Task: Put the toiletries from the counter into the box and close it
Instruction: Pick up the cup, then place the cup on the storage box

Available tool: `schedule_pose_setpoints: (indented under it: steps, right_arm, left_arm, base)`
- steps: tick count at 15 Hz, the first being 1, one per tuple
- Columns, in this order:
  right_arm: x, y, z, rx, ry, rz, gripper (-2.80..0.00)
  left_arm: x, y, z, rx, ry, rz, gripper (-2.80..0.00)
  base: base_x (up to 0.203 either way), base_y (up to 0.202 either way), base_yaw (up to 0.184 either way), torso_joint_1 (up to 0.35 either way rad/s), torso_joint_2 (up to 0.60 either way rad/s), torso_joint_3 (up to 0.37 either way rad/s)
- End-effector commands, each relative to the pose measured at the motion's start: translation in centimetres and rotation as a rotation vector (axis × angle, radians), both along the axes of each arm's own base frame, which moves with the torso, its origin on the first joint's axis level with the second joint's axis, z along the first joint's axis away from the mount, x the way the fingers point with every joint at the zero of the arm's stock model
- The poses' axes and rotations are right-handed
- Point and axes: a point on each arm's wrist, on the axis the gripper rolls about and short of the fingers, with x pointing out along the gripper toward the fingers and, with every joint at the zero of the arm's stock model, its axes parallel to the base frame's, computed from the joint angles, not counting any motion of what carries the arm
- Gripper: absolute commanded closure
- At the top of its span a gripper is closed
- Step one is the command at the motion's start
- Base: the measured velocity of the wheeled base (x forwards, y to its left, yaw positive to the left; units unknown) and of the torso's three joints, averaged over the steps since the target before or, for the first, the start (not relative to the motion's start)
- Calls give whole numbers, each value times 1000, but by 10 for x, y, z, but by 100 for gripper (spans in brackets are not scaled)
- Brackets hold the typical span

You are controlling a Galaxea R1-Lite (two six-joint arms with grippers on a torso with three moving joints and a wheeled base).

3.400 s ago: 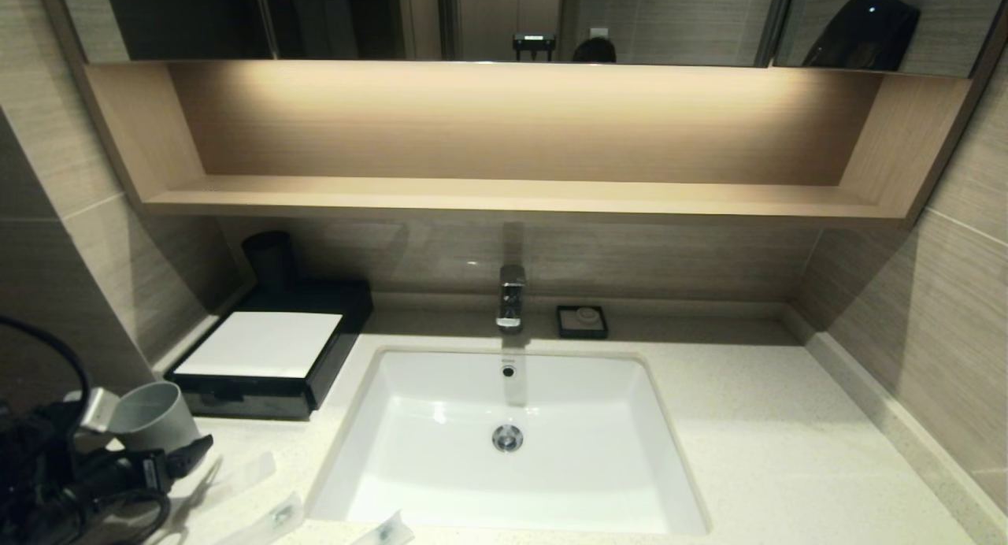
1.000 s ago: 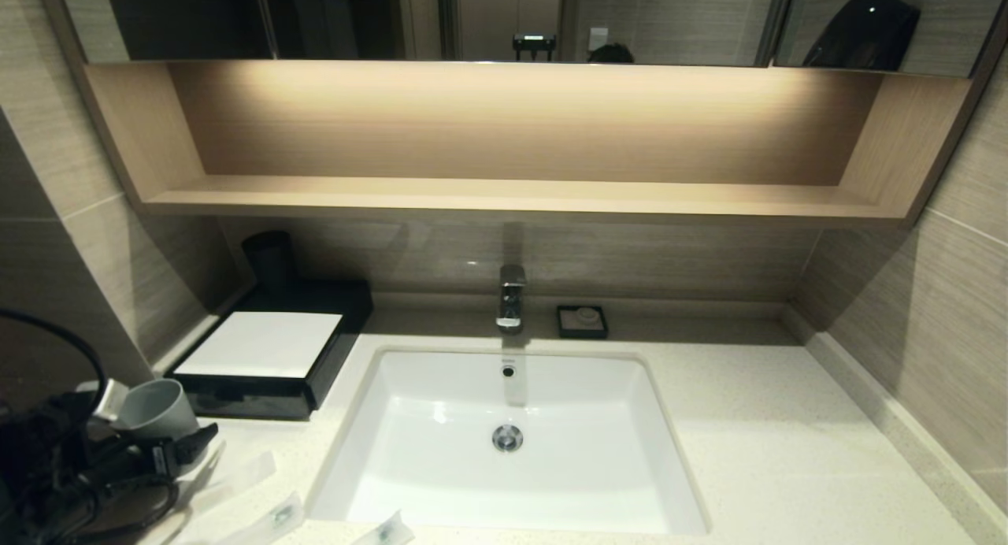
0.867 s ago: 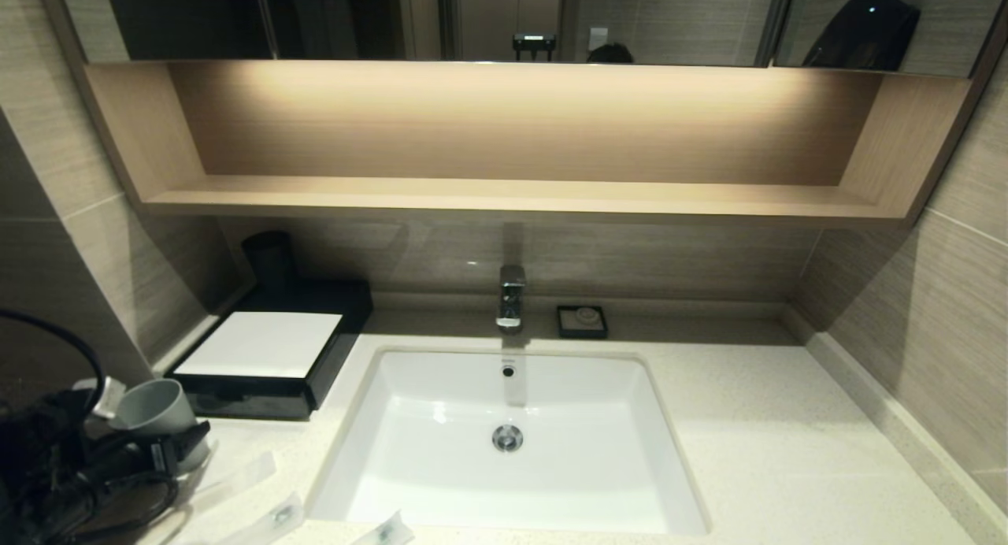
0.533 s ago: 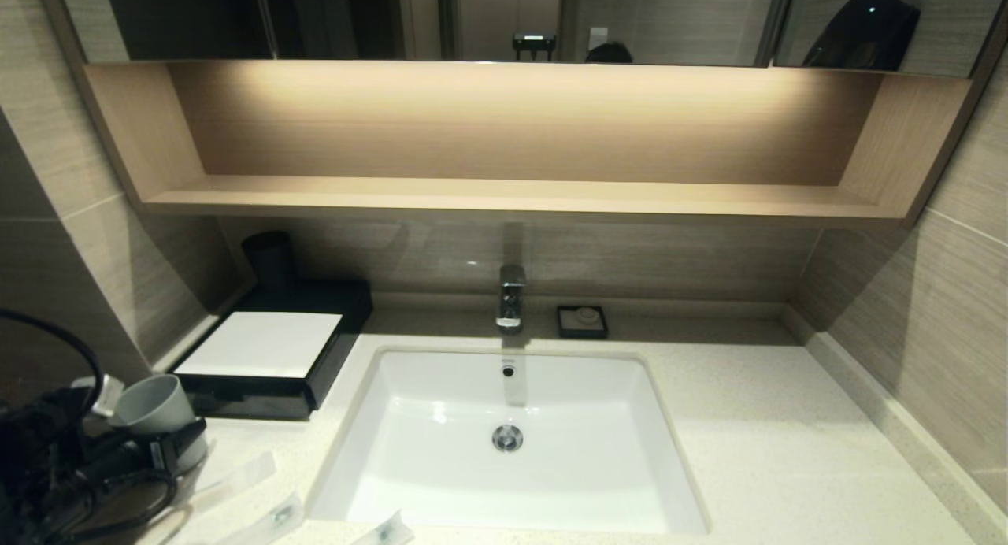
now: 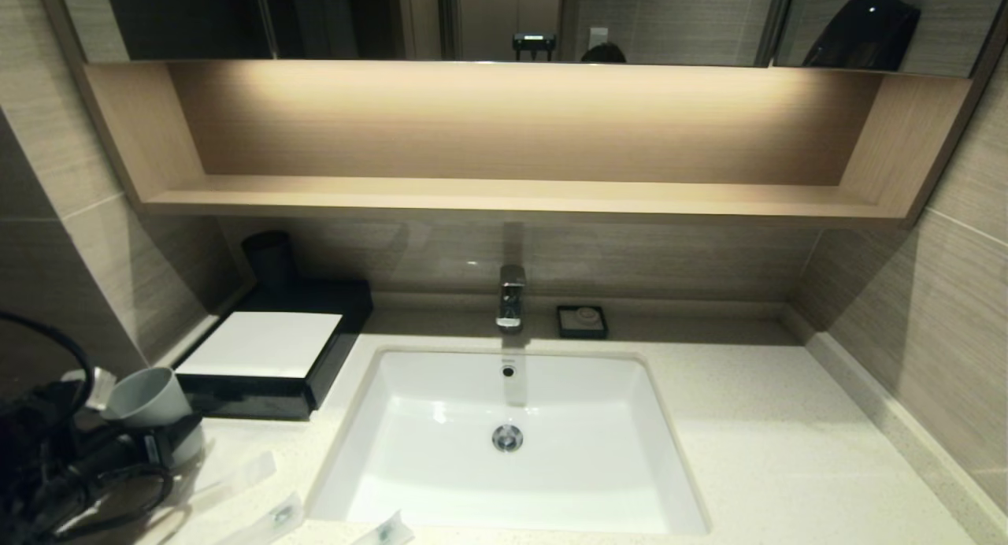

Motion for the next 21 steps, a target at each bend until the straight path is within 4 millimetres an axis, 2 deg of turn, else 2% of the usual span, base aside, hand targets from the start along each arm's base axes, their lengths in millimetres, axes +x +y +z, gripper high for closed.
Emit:
schedule_pose_setpoints:
  steps: [1, 4, 7, 12, 17, 21]
  right_arm:
    - [0, 0, 0, 0, 0, 0, 0]
    - [0, 0, 0, 0, 0, 0, 0]
    - [0, 0, 0, 0, 0, 0, 0]
    - [0, 0, 0, 0, 0, 0, 0]
    - [0, 0, 0, 0, 0, 0, 0]
    - [0, 0, 0, 0, 0, 0, 0]
  left_arm:
    - [-6, -2, 27, 21, -87, 12, 0]
    - [-15, -7, 43, 25, -133, 28, 0]
    - [-15, -9, 53, 45, -171, 21, 0]
    - [4, -16, 86, 74, -208, 12, 0]
    - [27, -20, 127, 32, -111, -20, 0]
    - [53, -35, 118, 21, -37, -53, 0]
  base:
    - [0, 0, 0, 0, 0, 0]
    - [0, 0, 0, 0, 0, 0]
    - [0, 0, 0, 0, 0, 0]
    - [0, 0, 0, 0, 0, 0]
    - [0, 0, 0, 0, 0, 0]
    - [0, 0, 0, 0, 0, 0]
